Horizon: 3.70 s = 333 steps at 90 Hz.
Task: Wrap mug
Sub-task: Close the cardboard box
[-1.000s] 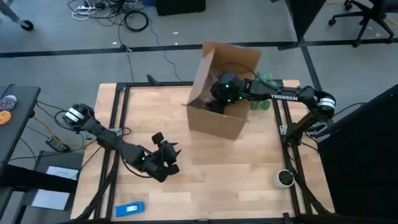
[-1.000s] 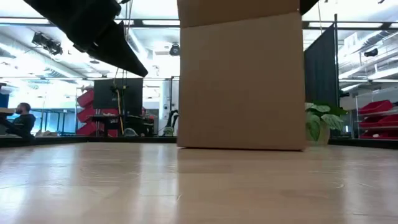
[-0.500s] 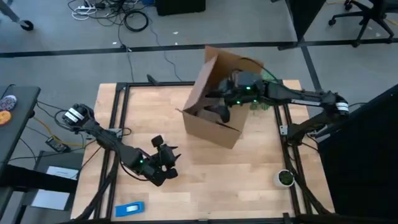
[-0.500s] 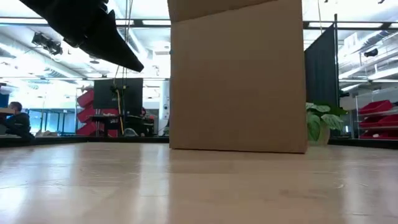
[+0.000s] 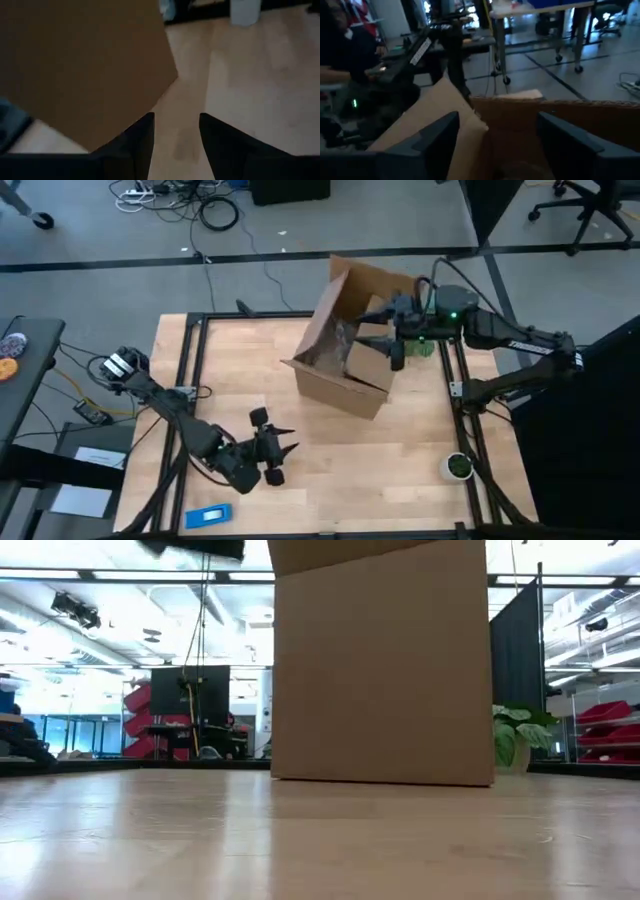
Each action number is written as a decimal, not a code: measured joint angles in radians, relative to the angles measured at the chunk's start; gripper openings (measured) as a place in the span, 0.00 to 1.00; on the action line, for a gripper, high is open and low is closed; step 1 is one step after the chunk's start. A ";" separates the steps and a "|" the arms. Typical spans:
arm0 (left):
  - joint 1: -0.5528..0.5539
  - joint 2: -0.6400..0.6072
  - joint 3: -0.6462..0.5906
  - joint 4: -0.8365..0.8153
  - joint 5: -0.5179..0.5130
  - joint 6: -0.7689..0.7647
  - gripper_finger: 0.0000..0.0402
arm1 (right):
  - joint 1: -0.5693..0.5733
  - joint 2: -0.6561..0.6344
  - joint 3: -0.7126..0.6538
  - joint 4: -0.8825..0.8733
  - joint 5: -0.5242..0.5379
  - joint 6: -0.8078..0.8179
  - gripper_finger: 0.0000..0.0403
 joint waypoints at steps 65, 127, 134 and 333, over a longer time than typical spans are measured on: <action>-0.035 -0.177 0.345 -0.394 -0.244 0.143 0.35 | 0.021 0.286 -0.002 0.189 0.217 -0.088 0.33; 0.265 -0.098 0.336 -0.182 -0.213 0.363 0.35 | 0.089 0.440 0.000 0.095 0.369 0.052 0.26; 0.291 -0.099 0.336 -0.118 -0.214 0.434 0.35 | 0.104 0.456 0.000 0.144 0.383 0.079 0.26; 0.572 0.063 0.338 0.340 0.252 0.548 0.35 | 0.036 -0.048 -0.038 -0.266 0.985 0.077 0.00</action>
